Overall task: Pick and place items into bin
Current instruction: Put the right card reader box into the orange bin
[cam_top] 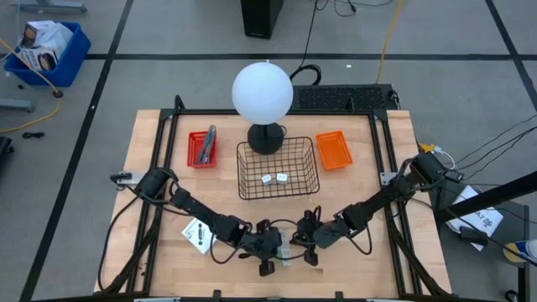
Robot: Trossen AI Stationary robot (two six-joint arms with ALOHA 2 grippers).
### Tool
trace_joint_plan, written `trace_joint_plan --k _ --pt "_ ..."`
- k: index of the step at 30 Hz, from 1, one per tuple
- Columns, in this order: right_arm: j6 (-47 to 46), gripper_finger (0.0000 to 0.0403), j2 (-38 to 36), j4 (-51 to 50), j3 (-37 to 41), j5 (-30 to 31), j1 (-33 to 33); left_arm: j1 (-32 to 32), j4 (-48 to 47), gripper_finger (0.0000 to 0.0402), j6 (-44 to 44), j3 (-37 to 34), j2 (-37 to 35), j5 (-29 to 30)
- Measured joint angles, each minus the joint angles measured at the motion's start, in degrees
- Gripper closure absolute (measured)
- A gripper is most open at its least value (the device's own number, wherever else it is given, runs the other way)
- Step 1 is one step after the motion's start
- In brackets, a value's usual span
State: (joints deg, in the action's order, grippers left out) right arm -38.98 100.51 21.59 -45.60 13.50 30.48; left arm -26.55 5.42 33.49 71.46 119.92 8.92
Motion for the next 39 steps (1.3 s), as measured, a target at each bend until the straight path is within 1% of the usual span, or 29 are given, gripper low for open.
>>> trace_joint_plan --k 3,9,11,17,20,26,28,34,39 --pt "0.00 0.0403 0.00 0.02 0.02 0.00 0.00 0.00 0.50 0.0374 0.03 0.00 -0.02 -0.04" --pt "-0.63 0.0403 0.02 0.02 0.02 -0.02 0.01 -0.02 1.13 0.0397 -0.09 0.00 -0.02 -0.06" --pt "-0.63 0.0403 0.02 0.02 0.04 -0.02 0.00 -0.04 1.19 0.0395 -0.01 0.00 -0.02 -0.11" --pt "-0.46 0.0403 0.02 0.53 0.04 -0.03 0.00 -0.04 2.53 0.0371 -0.01 0.02 -0.65 -0.87" --pt "-0.44 0.0403 0.04 0.91 0.09 -0.04 0.02 -0.05 2.32 0.0373 -0.98 0.07 -1.42 -0.58" --pt "-0.44 0.0403 0.04 1.13 0.09 -0.11 0.02 -0.11 2.58 0.0397 -1.85 0.11 -2.20 0.06" --pt "-0.44 0.0403 0.02 1.28 0.09 -0.24 0.00 0.01 2.77 0.0395 -1.64 0.11 -2.34 0.60" --pt "-0.44 0.0403 0.04 1.40 0.11 -0.27 0.00 0.28 4.04 0.0373 -1.69 0.11 -2.34 1.89" --pt "-0.42 0.0403 0.04 1.41 0.11 -0.28 0.00 0.28 3.73 0.0382 -1.70 0.11 -2.34 1.91"
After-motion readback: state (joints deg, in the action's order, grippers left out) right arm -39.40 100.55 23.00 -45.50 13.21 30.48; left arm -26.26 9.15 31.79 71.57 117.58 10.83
